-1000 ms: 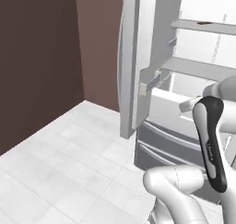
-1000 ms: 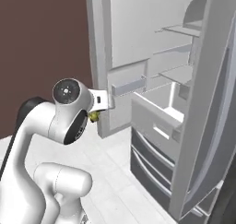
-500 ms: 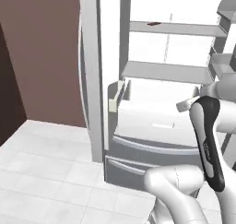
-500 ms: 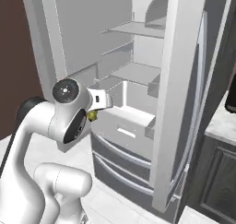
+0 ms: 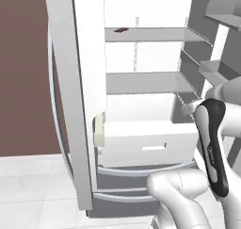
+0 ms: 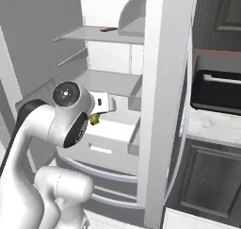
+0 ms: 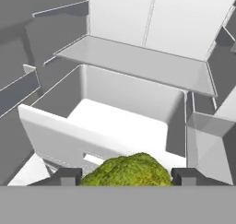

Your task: Place the bell pepper and broccoli inside the fridge drawer. Close the drawer after placing the vegetables.

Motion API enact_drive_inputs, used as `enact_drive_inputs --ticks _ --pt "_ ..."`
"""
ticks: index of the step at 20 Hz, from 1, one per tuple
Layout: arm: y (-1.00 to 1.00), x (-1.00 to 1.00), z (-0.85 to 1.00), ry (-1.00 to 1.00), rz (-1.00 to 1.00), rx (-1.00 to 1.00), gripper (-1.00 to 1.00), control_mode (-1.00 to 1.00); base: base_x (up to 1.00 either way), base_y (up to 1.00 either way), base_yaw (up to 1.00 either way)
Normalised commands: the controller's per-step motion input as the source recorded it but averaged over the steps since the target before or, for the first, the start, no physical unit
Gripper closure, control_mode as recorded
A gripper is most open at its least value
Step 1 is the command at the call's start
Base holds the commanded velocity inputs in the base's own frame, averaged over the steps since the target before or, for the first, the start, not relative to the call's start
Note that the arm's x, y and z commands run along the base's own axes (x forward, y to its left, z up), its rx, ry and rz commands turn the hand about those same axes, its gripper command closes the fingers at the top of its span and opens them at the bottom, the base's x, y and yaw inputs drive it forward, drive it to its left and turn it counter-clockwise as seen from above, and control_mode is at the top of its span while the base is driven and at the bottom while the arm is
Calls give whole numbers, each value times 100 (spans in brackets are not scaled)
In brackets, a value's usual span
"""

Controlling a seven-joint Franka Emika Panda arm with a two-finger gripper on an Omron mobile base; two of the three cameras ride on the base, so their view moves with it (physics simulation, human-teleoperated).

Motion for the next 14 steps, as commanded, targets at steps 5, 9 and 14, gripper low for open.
enact_drive_inputs --ticks 5,9,14 --pt "0 0 0 0 0 0 100 100 40 21 -16" --pt "0 0 0 0 0 0 100 100 23 45 -4" --pt "20 25 -7 5 -1 -7 100 -100 21 36 -2"
